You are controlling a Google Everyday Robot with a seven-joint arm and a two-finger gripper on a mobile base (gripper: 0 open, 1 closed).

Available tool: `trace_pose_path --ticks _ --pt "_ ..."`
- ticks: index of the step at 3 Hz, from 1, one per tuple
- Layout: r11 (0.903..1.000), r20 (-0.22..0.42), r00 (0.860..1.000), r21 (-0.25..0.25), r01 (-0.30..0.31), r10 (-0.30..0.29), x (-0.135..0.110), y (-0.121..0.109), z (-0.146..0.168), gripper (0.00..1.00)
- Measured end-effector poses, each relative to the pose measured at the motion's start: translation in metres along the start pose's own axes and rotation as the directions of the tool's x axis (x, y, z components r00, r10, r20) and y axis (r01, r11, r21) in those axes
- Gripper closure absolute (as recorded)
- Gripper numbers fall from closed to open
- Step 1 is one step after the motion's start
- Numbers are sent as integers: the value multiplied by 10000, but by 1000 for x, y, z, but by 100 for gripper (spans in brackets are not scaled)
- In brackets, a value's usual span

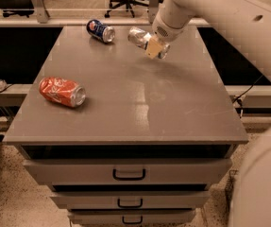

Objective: Move redbull can near pepsi can

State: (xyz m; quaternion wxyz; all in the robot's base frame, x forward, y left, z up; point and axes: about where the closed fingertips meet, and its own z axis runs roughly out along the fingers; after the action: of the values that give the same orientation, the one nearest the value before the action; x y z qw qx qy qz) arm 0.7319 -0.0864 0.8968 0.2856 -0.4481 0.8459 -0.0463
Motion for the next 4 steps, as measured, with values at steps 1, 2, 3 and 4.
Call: trace_pose_path --ticks 1,2,3,4 --pt "9996 120 9997 -186 216 -214 -32 7 28 100" --pt "9992 -27 9996 -269 288 -289 -51 9 55 100" --pt "9988 -155 9993 -351 342 -348 -67 7 75 100" --pt "9980 -168 9991 -490 390 -398 -80 7 84 80"
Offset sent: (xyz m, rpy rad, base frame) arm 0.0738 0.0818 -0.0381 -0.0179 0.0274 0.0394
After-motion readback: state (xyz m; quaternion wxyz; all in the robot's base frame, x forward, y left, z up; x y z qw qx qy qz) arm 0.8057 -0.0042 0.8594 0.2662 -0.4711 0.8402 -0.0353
